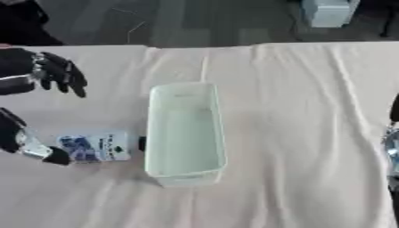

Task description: Pick up objects on the table and place them in the box.

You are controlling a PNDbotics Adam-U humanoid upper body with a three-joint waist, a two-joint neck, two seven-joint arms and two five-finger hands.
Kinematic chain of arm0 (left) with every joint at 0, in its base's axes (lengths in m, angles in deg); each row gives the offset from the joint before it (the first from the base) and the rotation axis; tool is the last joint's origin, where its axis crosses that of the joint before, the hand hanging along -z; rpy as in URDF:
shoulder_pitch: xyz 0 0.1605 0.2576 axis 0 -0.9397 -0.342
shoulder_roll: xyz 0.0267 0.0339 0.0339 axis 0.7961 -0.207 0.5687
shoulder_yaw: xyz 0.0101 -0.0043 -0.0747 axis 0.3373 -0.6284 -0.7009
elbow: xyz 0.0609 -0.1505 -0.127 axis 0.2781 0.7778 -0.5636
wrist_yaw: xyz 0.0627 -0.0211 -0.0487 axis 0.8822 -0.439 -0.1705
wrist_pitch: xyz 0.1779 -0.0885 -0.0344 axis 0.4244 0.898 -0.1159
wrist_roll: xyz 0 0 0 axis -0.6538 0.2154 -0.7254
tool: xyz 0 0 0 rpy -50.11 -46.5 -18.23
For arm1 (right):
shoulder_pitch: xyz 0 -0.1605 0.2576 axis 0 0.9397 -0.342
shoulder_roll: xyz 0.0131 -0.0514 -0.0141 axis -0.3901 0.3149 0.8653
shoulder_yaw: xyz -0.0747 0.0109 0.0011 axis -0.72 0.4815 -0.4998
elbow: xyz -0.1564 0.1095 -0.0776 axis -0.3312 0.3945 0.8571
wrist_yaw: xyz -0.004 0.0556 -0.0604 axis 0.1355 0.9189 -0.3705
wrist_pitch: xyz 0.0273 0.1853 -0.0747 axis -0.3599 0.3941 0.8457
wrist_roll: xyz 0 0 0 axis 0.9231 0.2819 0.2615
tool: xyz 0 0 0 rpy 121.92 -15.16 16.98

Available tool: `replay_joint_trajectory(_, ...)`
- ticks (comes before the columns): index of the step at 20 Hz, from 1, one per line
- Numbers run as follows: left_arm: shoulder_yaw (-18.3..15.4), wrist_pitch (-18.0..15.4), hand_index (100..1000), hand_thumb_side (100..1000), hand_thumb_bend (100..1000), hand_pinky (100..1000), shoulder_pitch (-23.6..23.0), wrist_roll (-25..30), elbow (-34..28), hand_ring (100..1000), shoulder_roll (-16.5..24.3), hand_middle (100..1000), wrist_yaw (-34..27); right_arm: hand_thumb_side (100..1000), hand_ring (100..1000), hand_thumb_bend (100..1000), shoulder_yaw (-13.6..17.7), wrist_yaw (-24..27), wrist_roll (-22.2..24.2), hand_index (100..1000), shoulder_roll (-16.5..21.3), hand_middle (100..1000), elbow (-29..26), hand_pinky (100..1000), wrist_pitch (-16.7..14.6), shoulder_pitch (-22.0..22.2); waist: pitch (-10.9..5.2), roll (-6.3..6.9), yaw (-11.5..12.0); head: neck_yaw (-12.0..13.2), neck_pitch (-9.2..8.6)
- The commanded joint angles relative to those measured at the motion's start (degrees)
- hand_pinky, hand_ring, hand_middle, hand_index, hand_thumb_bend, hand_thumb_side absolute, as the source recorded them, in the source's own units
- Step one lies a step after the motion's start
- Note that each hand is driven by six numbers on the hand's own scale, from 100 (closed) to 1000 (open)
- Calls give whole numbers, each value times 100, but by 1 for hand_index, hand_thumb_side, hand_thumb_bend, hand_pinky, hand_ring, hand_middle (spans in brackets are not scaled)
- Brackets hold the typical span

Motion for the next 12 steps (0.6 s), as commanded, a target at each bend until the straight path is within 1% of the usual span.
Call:
replay_joint_trajectory(1, 15, -76, 728, 599, 768, 519, 52, -61, -65, 631, 74, 739, 11, 1000, 318, 100, 16, 22, 547, 534, 146, 411, -76, 158, -516, -80, -53, 9, -3, 21, -2)
replay_joint_trajectory(6, 45, -97, 717, 616, 824, 521, -52, -252, -65, 628, -5, 740, 149, 1000, 318, 100, 18, 32, 550, 534, 147, 411, -76, 158, -516, -83, -51, 6, -2, 7, -2)
replay_joint_trajectory(8, 61, -15, 743, 608, 840, 530, -106, -289, -65, 633, -24, 743, 200, 1000, 318, 100, 17, 31, 555, 534, 145, 411, -76, 158, -516, -82, -48, 3, -1, 2, -2)
replay_joint_trajectory(10, 62, 133, 746, 608, 841, 529, -147, -239, -65, 632, -35, 743, 184, 1000, 318, 100, 17, 32, 559, 534, 144, 411, -76, 157, -516, -80, -48, 2, 0, 2, -2)
replay_joint_trajectory(11, 57, 222, 781, 605, 851, 519, -163, -197, -65, 629, -38, 742, 157, 1000, 318, 100, 16, 31, 562, 534, 144, 411, -76, 157, -516, -77, -47, 0, 3, -1, -2)
replay_joint_trajectory(12, 50, 336, 781, 601, 845, 519, -174, -137, -65, 629, -42, 741, 114, 1000, 318, 100, 15, 29, 566, 534, 142, 411, -76, 157, -516, -74, -48, -1, 4, -1, -2)
